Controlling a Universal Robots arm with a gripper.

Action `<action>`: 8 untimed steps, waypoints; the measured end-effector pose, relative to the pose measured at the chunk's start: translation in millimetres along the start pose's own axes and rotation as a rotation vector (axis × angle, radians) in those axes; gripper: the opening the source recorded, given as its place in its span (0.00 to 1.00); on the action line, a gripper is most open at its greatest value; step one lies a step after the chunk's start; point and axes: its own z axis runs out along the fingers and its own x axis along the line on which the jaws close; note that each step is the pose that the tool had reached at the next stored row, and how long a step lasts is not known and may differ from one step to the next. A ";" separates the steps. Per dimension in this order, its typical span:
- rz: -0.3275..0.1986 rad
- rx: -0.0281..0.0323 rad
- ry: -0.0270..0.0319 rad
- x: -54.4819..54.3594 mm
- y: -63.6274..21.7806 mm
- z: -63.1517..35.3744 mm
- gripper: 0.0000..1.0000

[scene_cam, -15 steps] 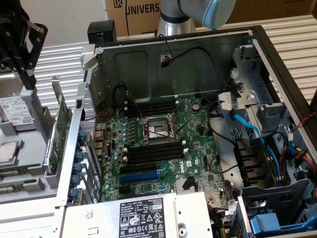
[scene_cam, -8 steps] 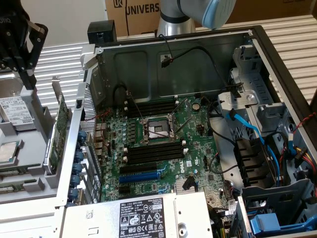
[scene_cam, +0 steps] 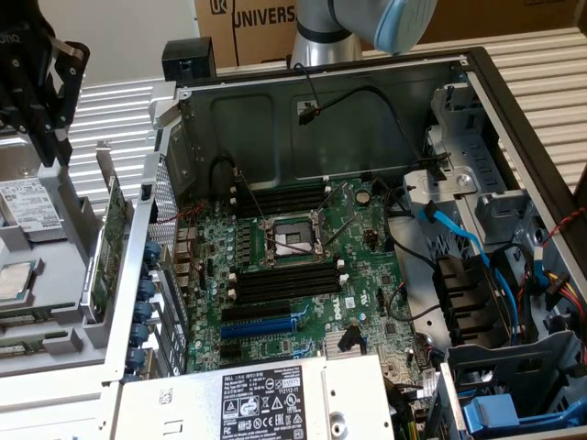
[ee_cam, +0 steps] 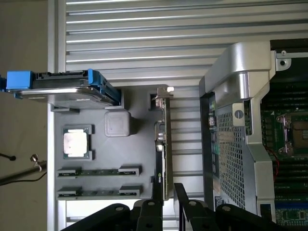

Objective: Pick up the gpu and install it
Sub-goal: 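Pick up the gpu and move the gpu toward the slot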

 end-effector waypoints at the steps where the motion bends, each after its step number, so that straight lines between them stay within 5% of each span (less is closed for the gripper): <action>1: 0.000 0.0000 0.0000 0.0 0.0 0.0 0.24; 8: 0.000 0.0001 0.0000 0.0 -0.1 0.6 0.26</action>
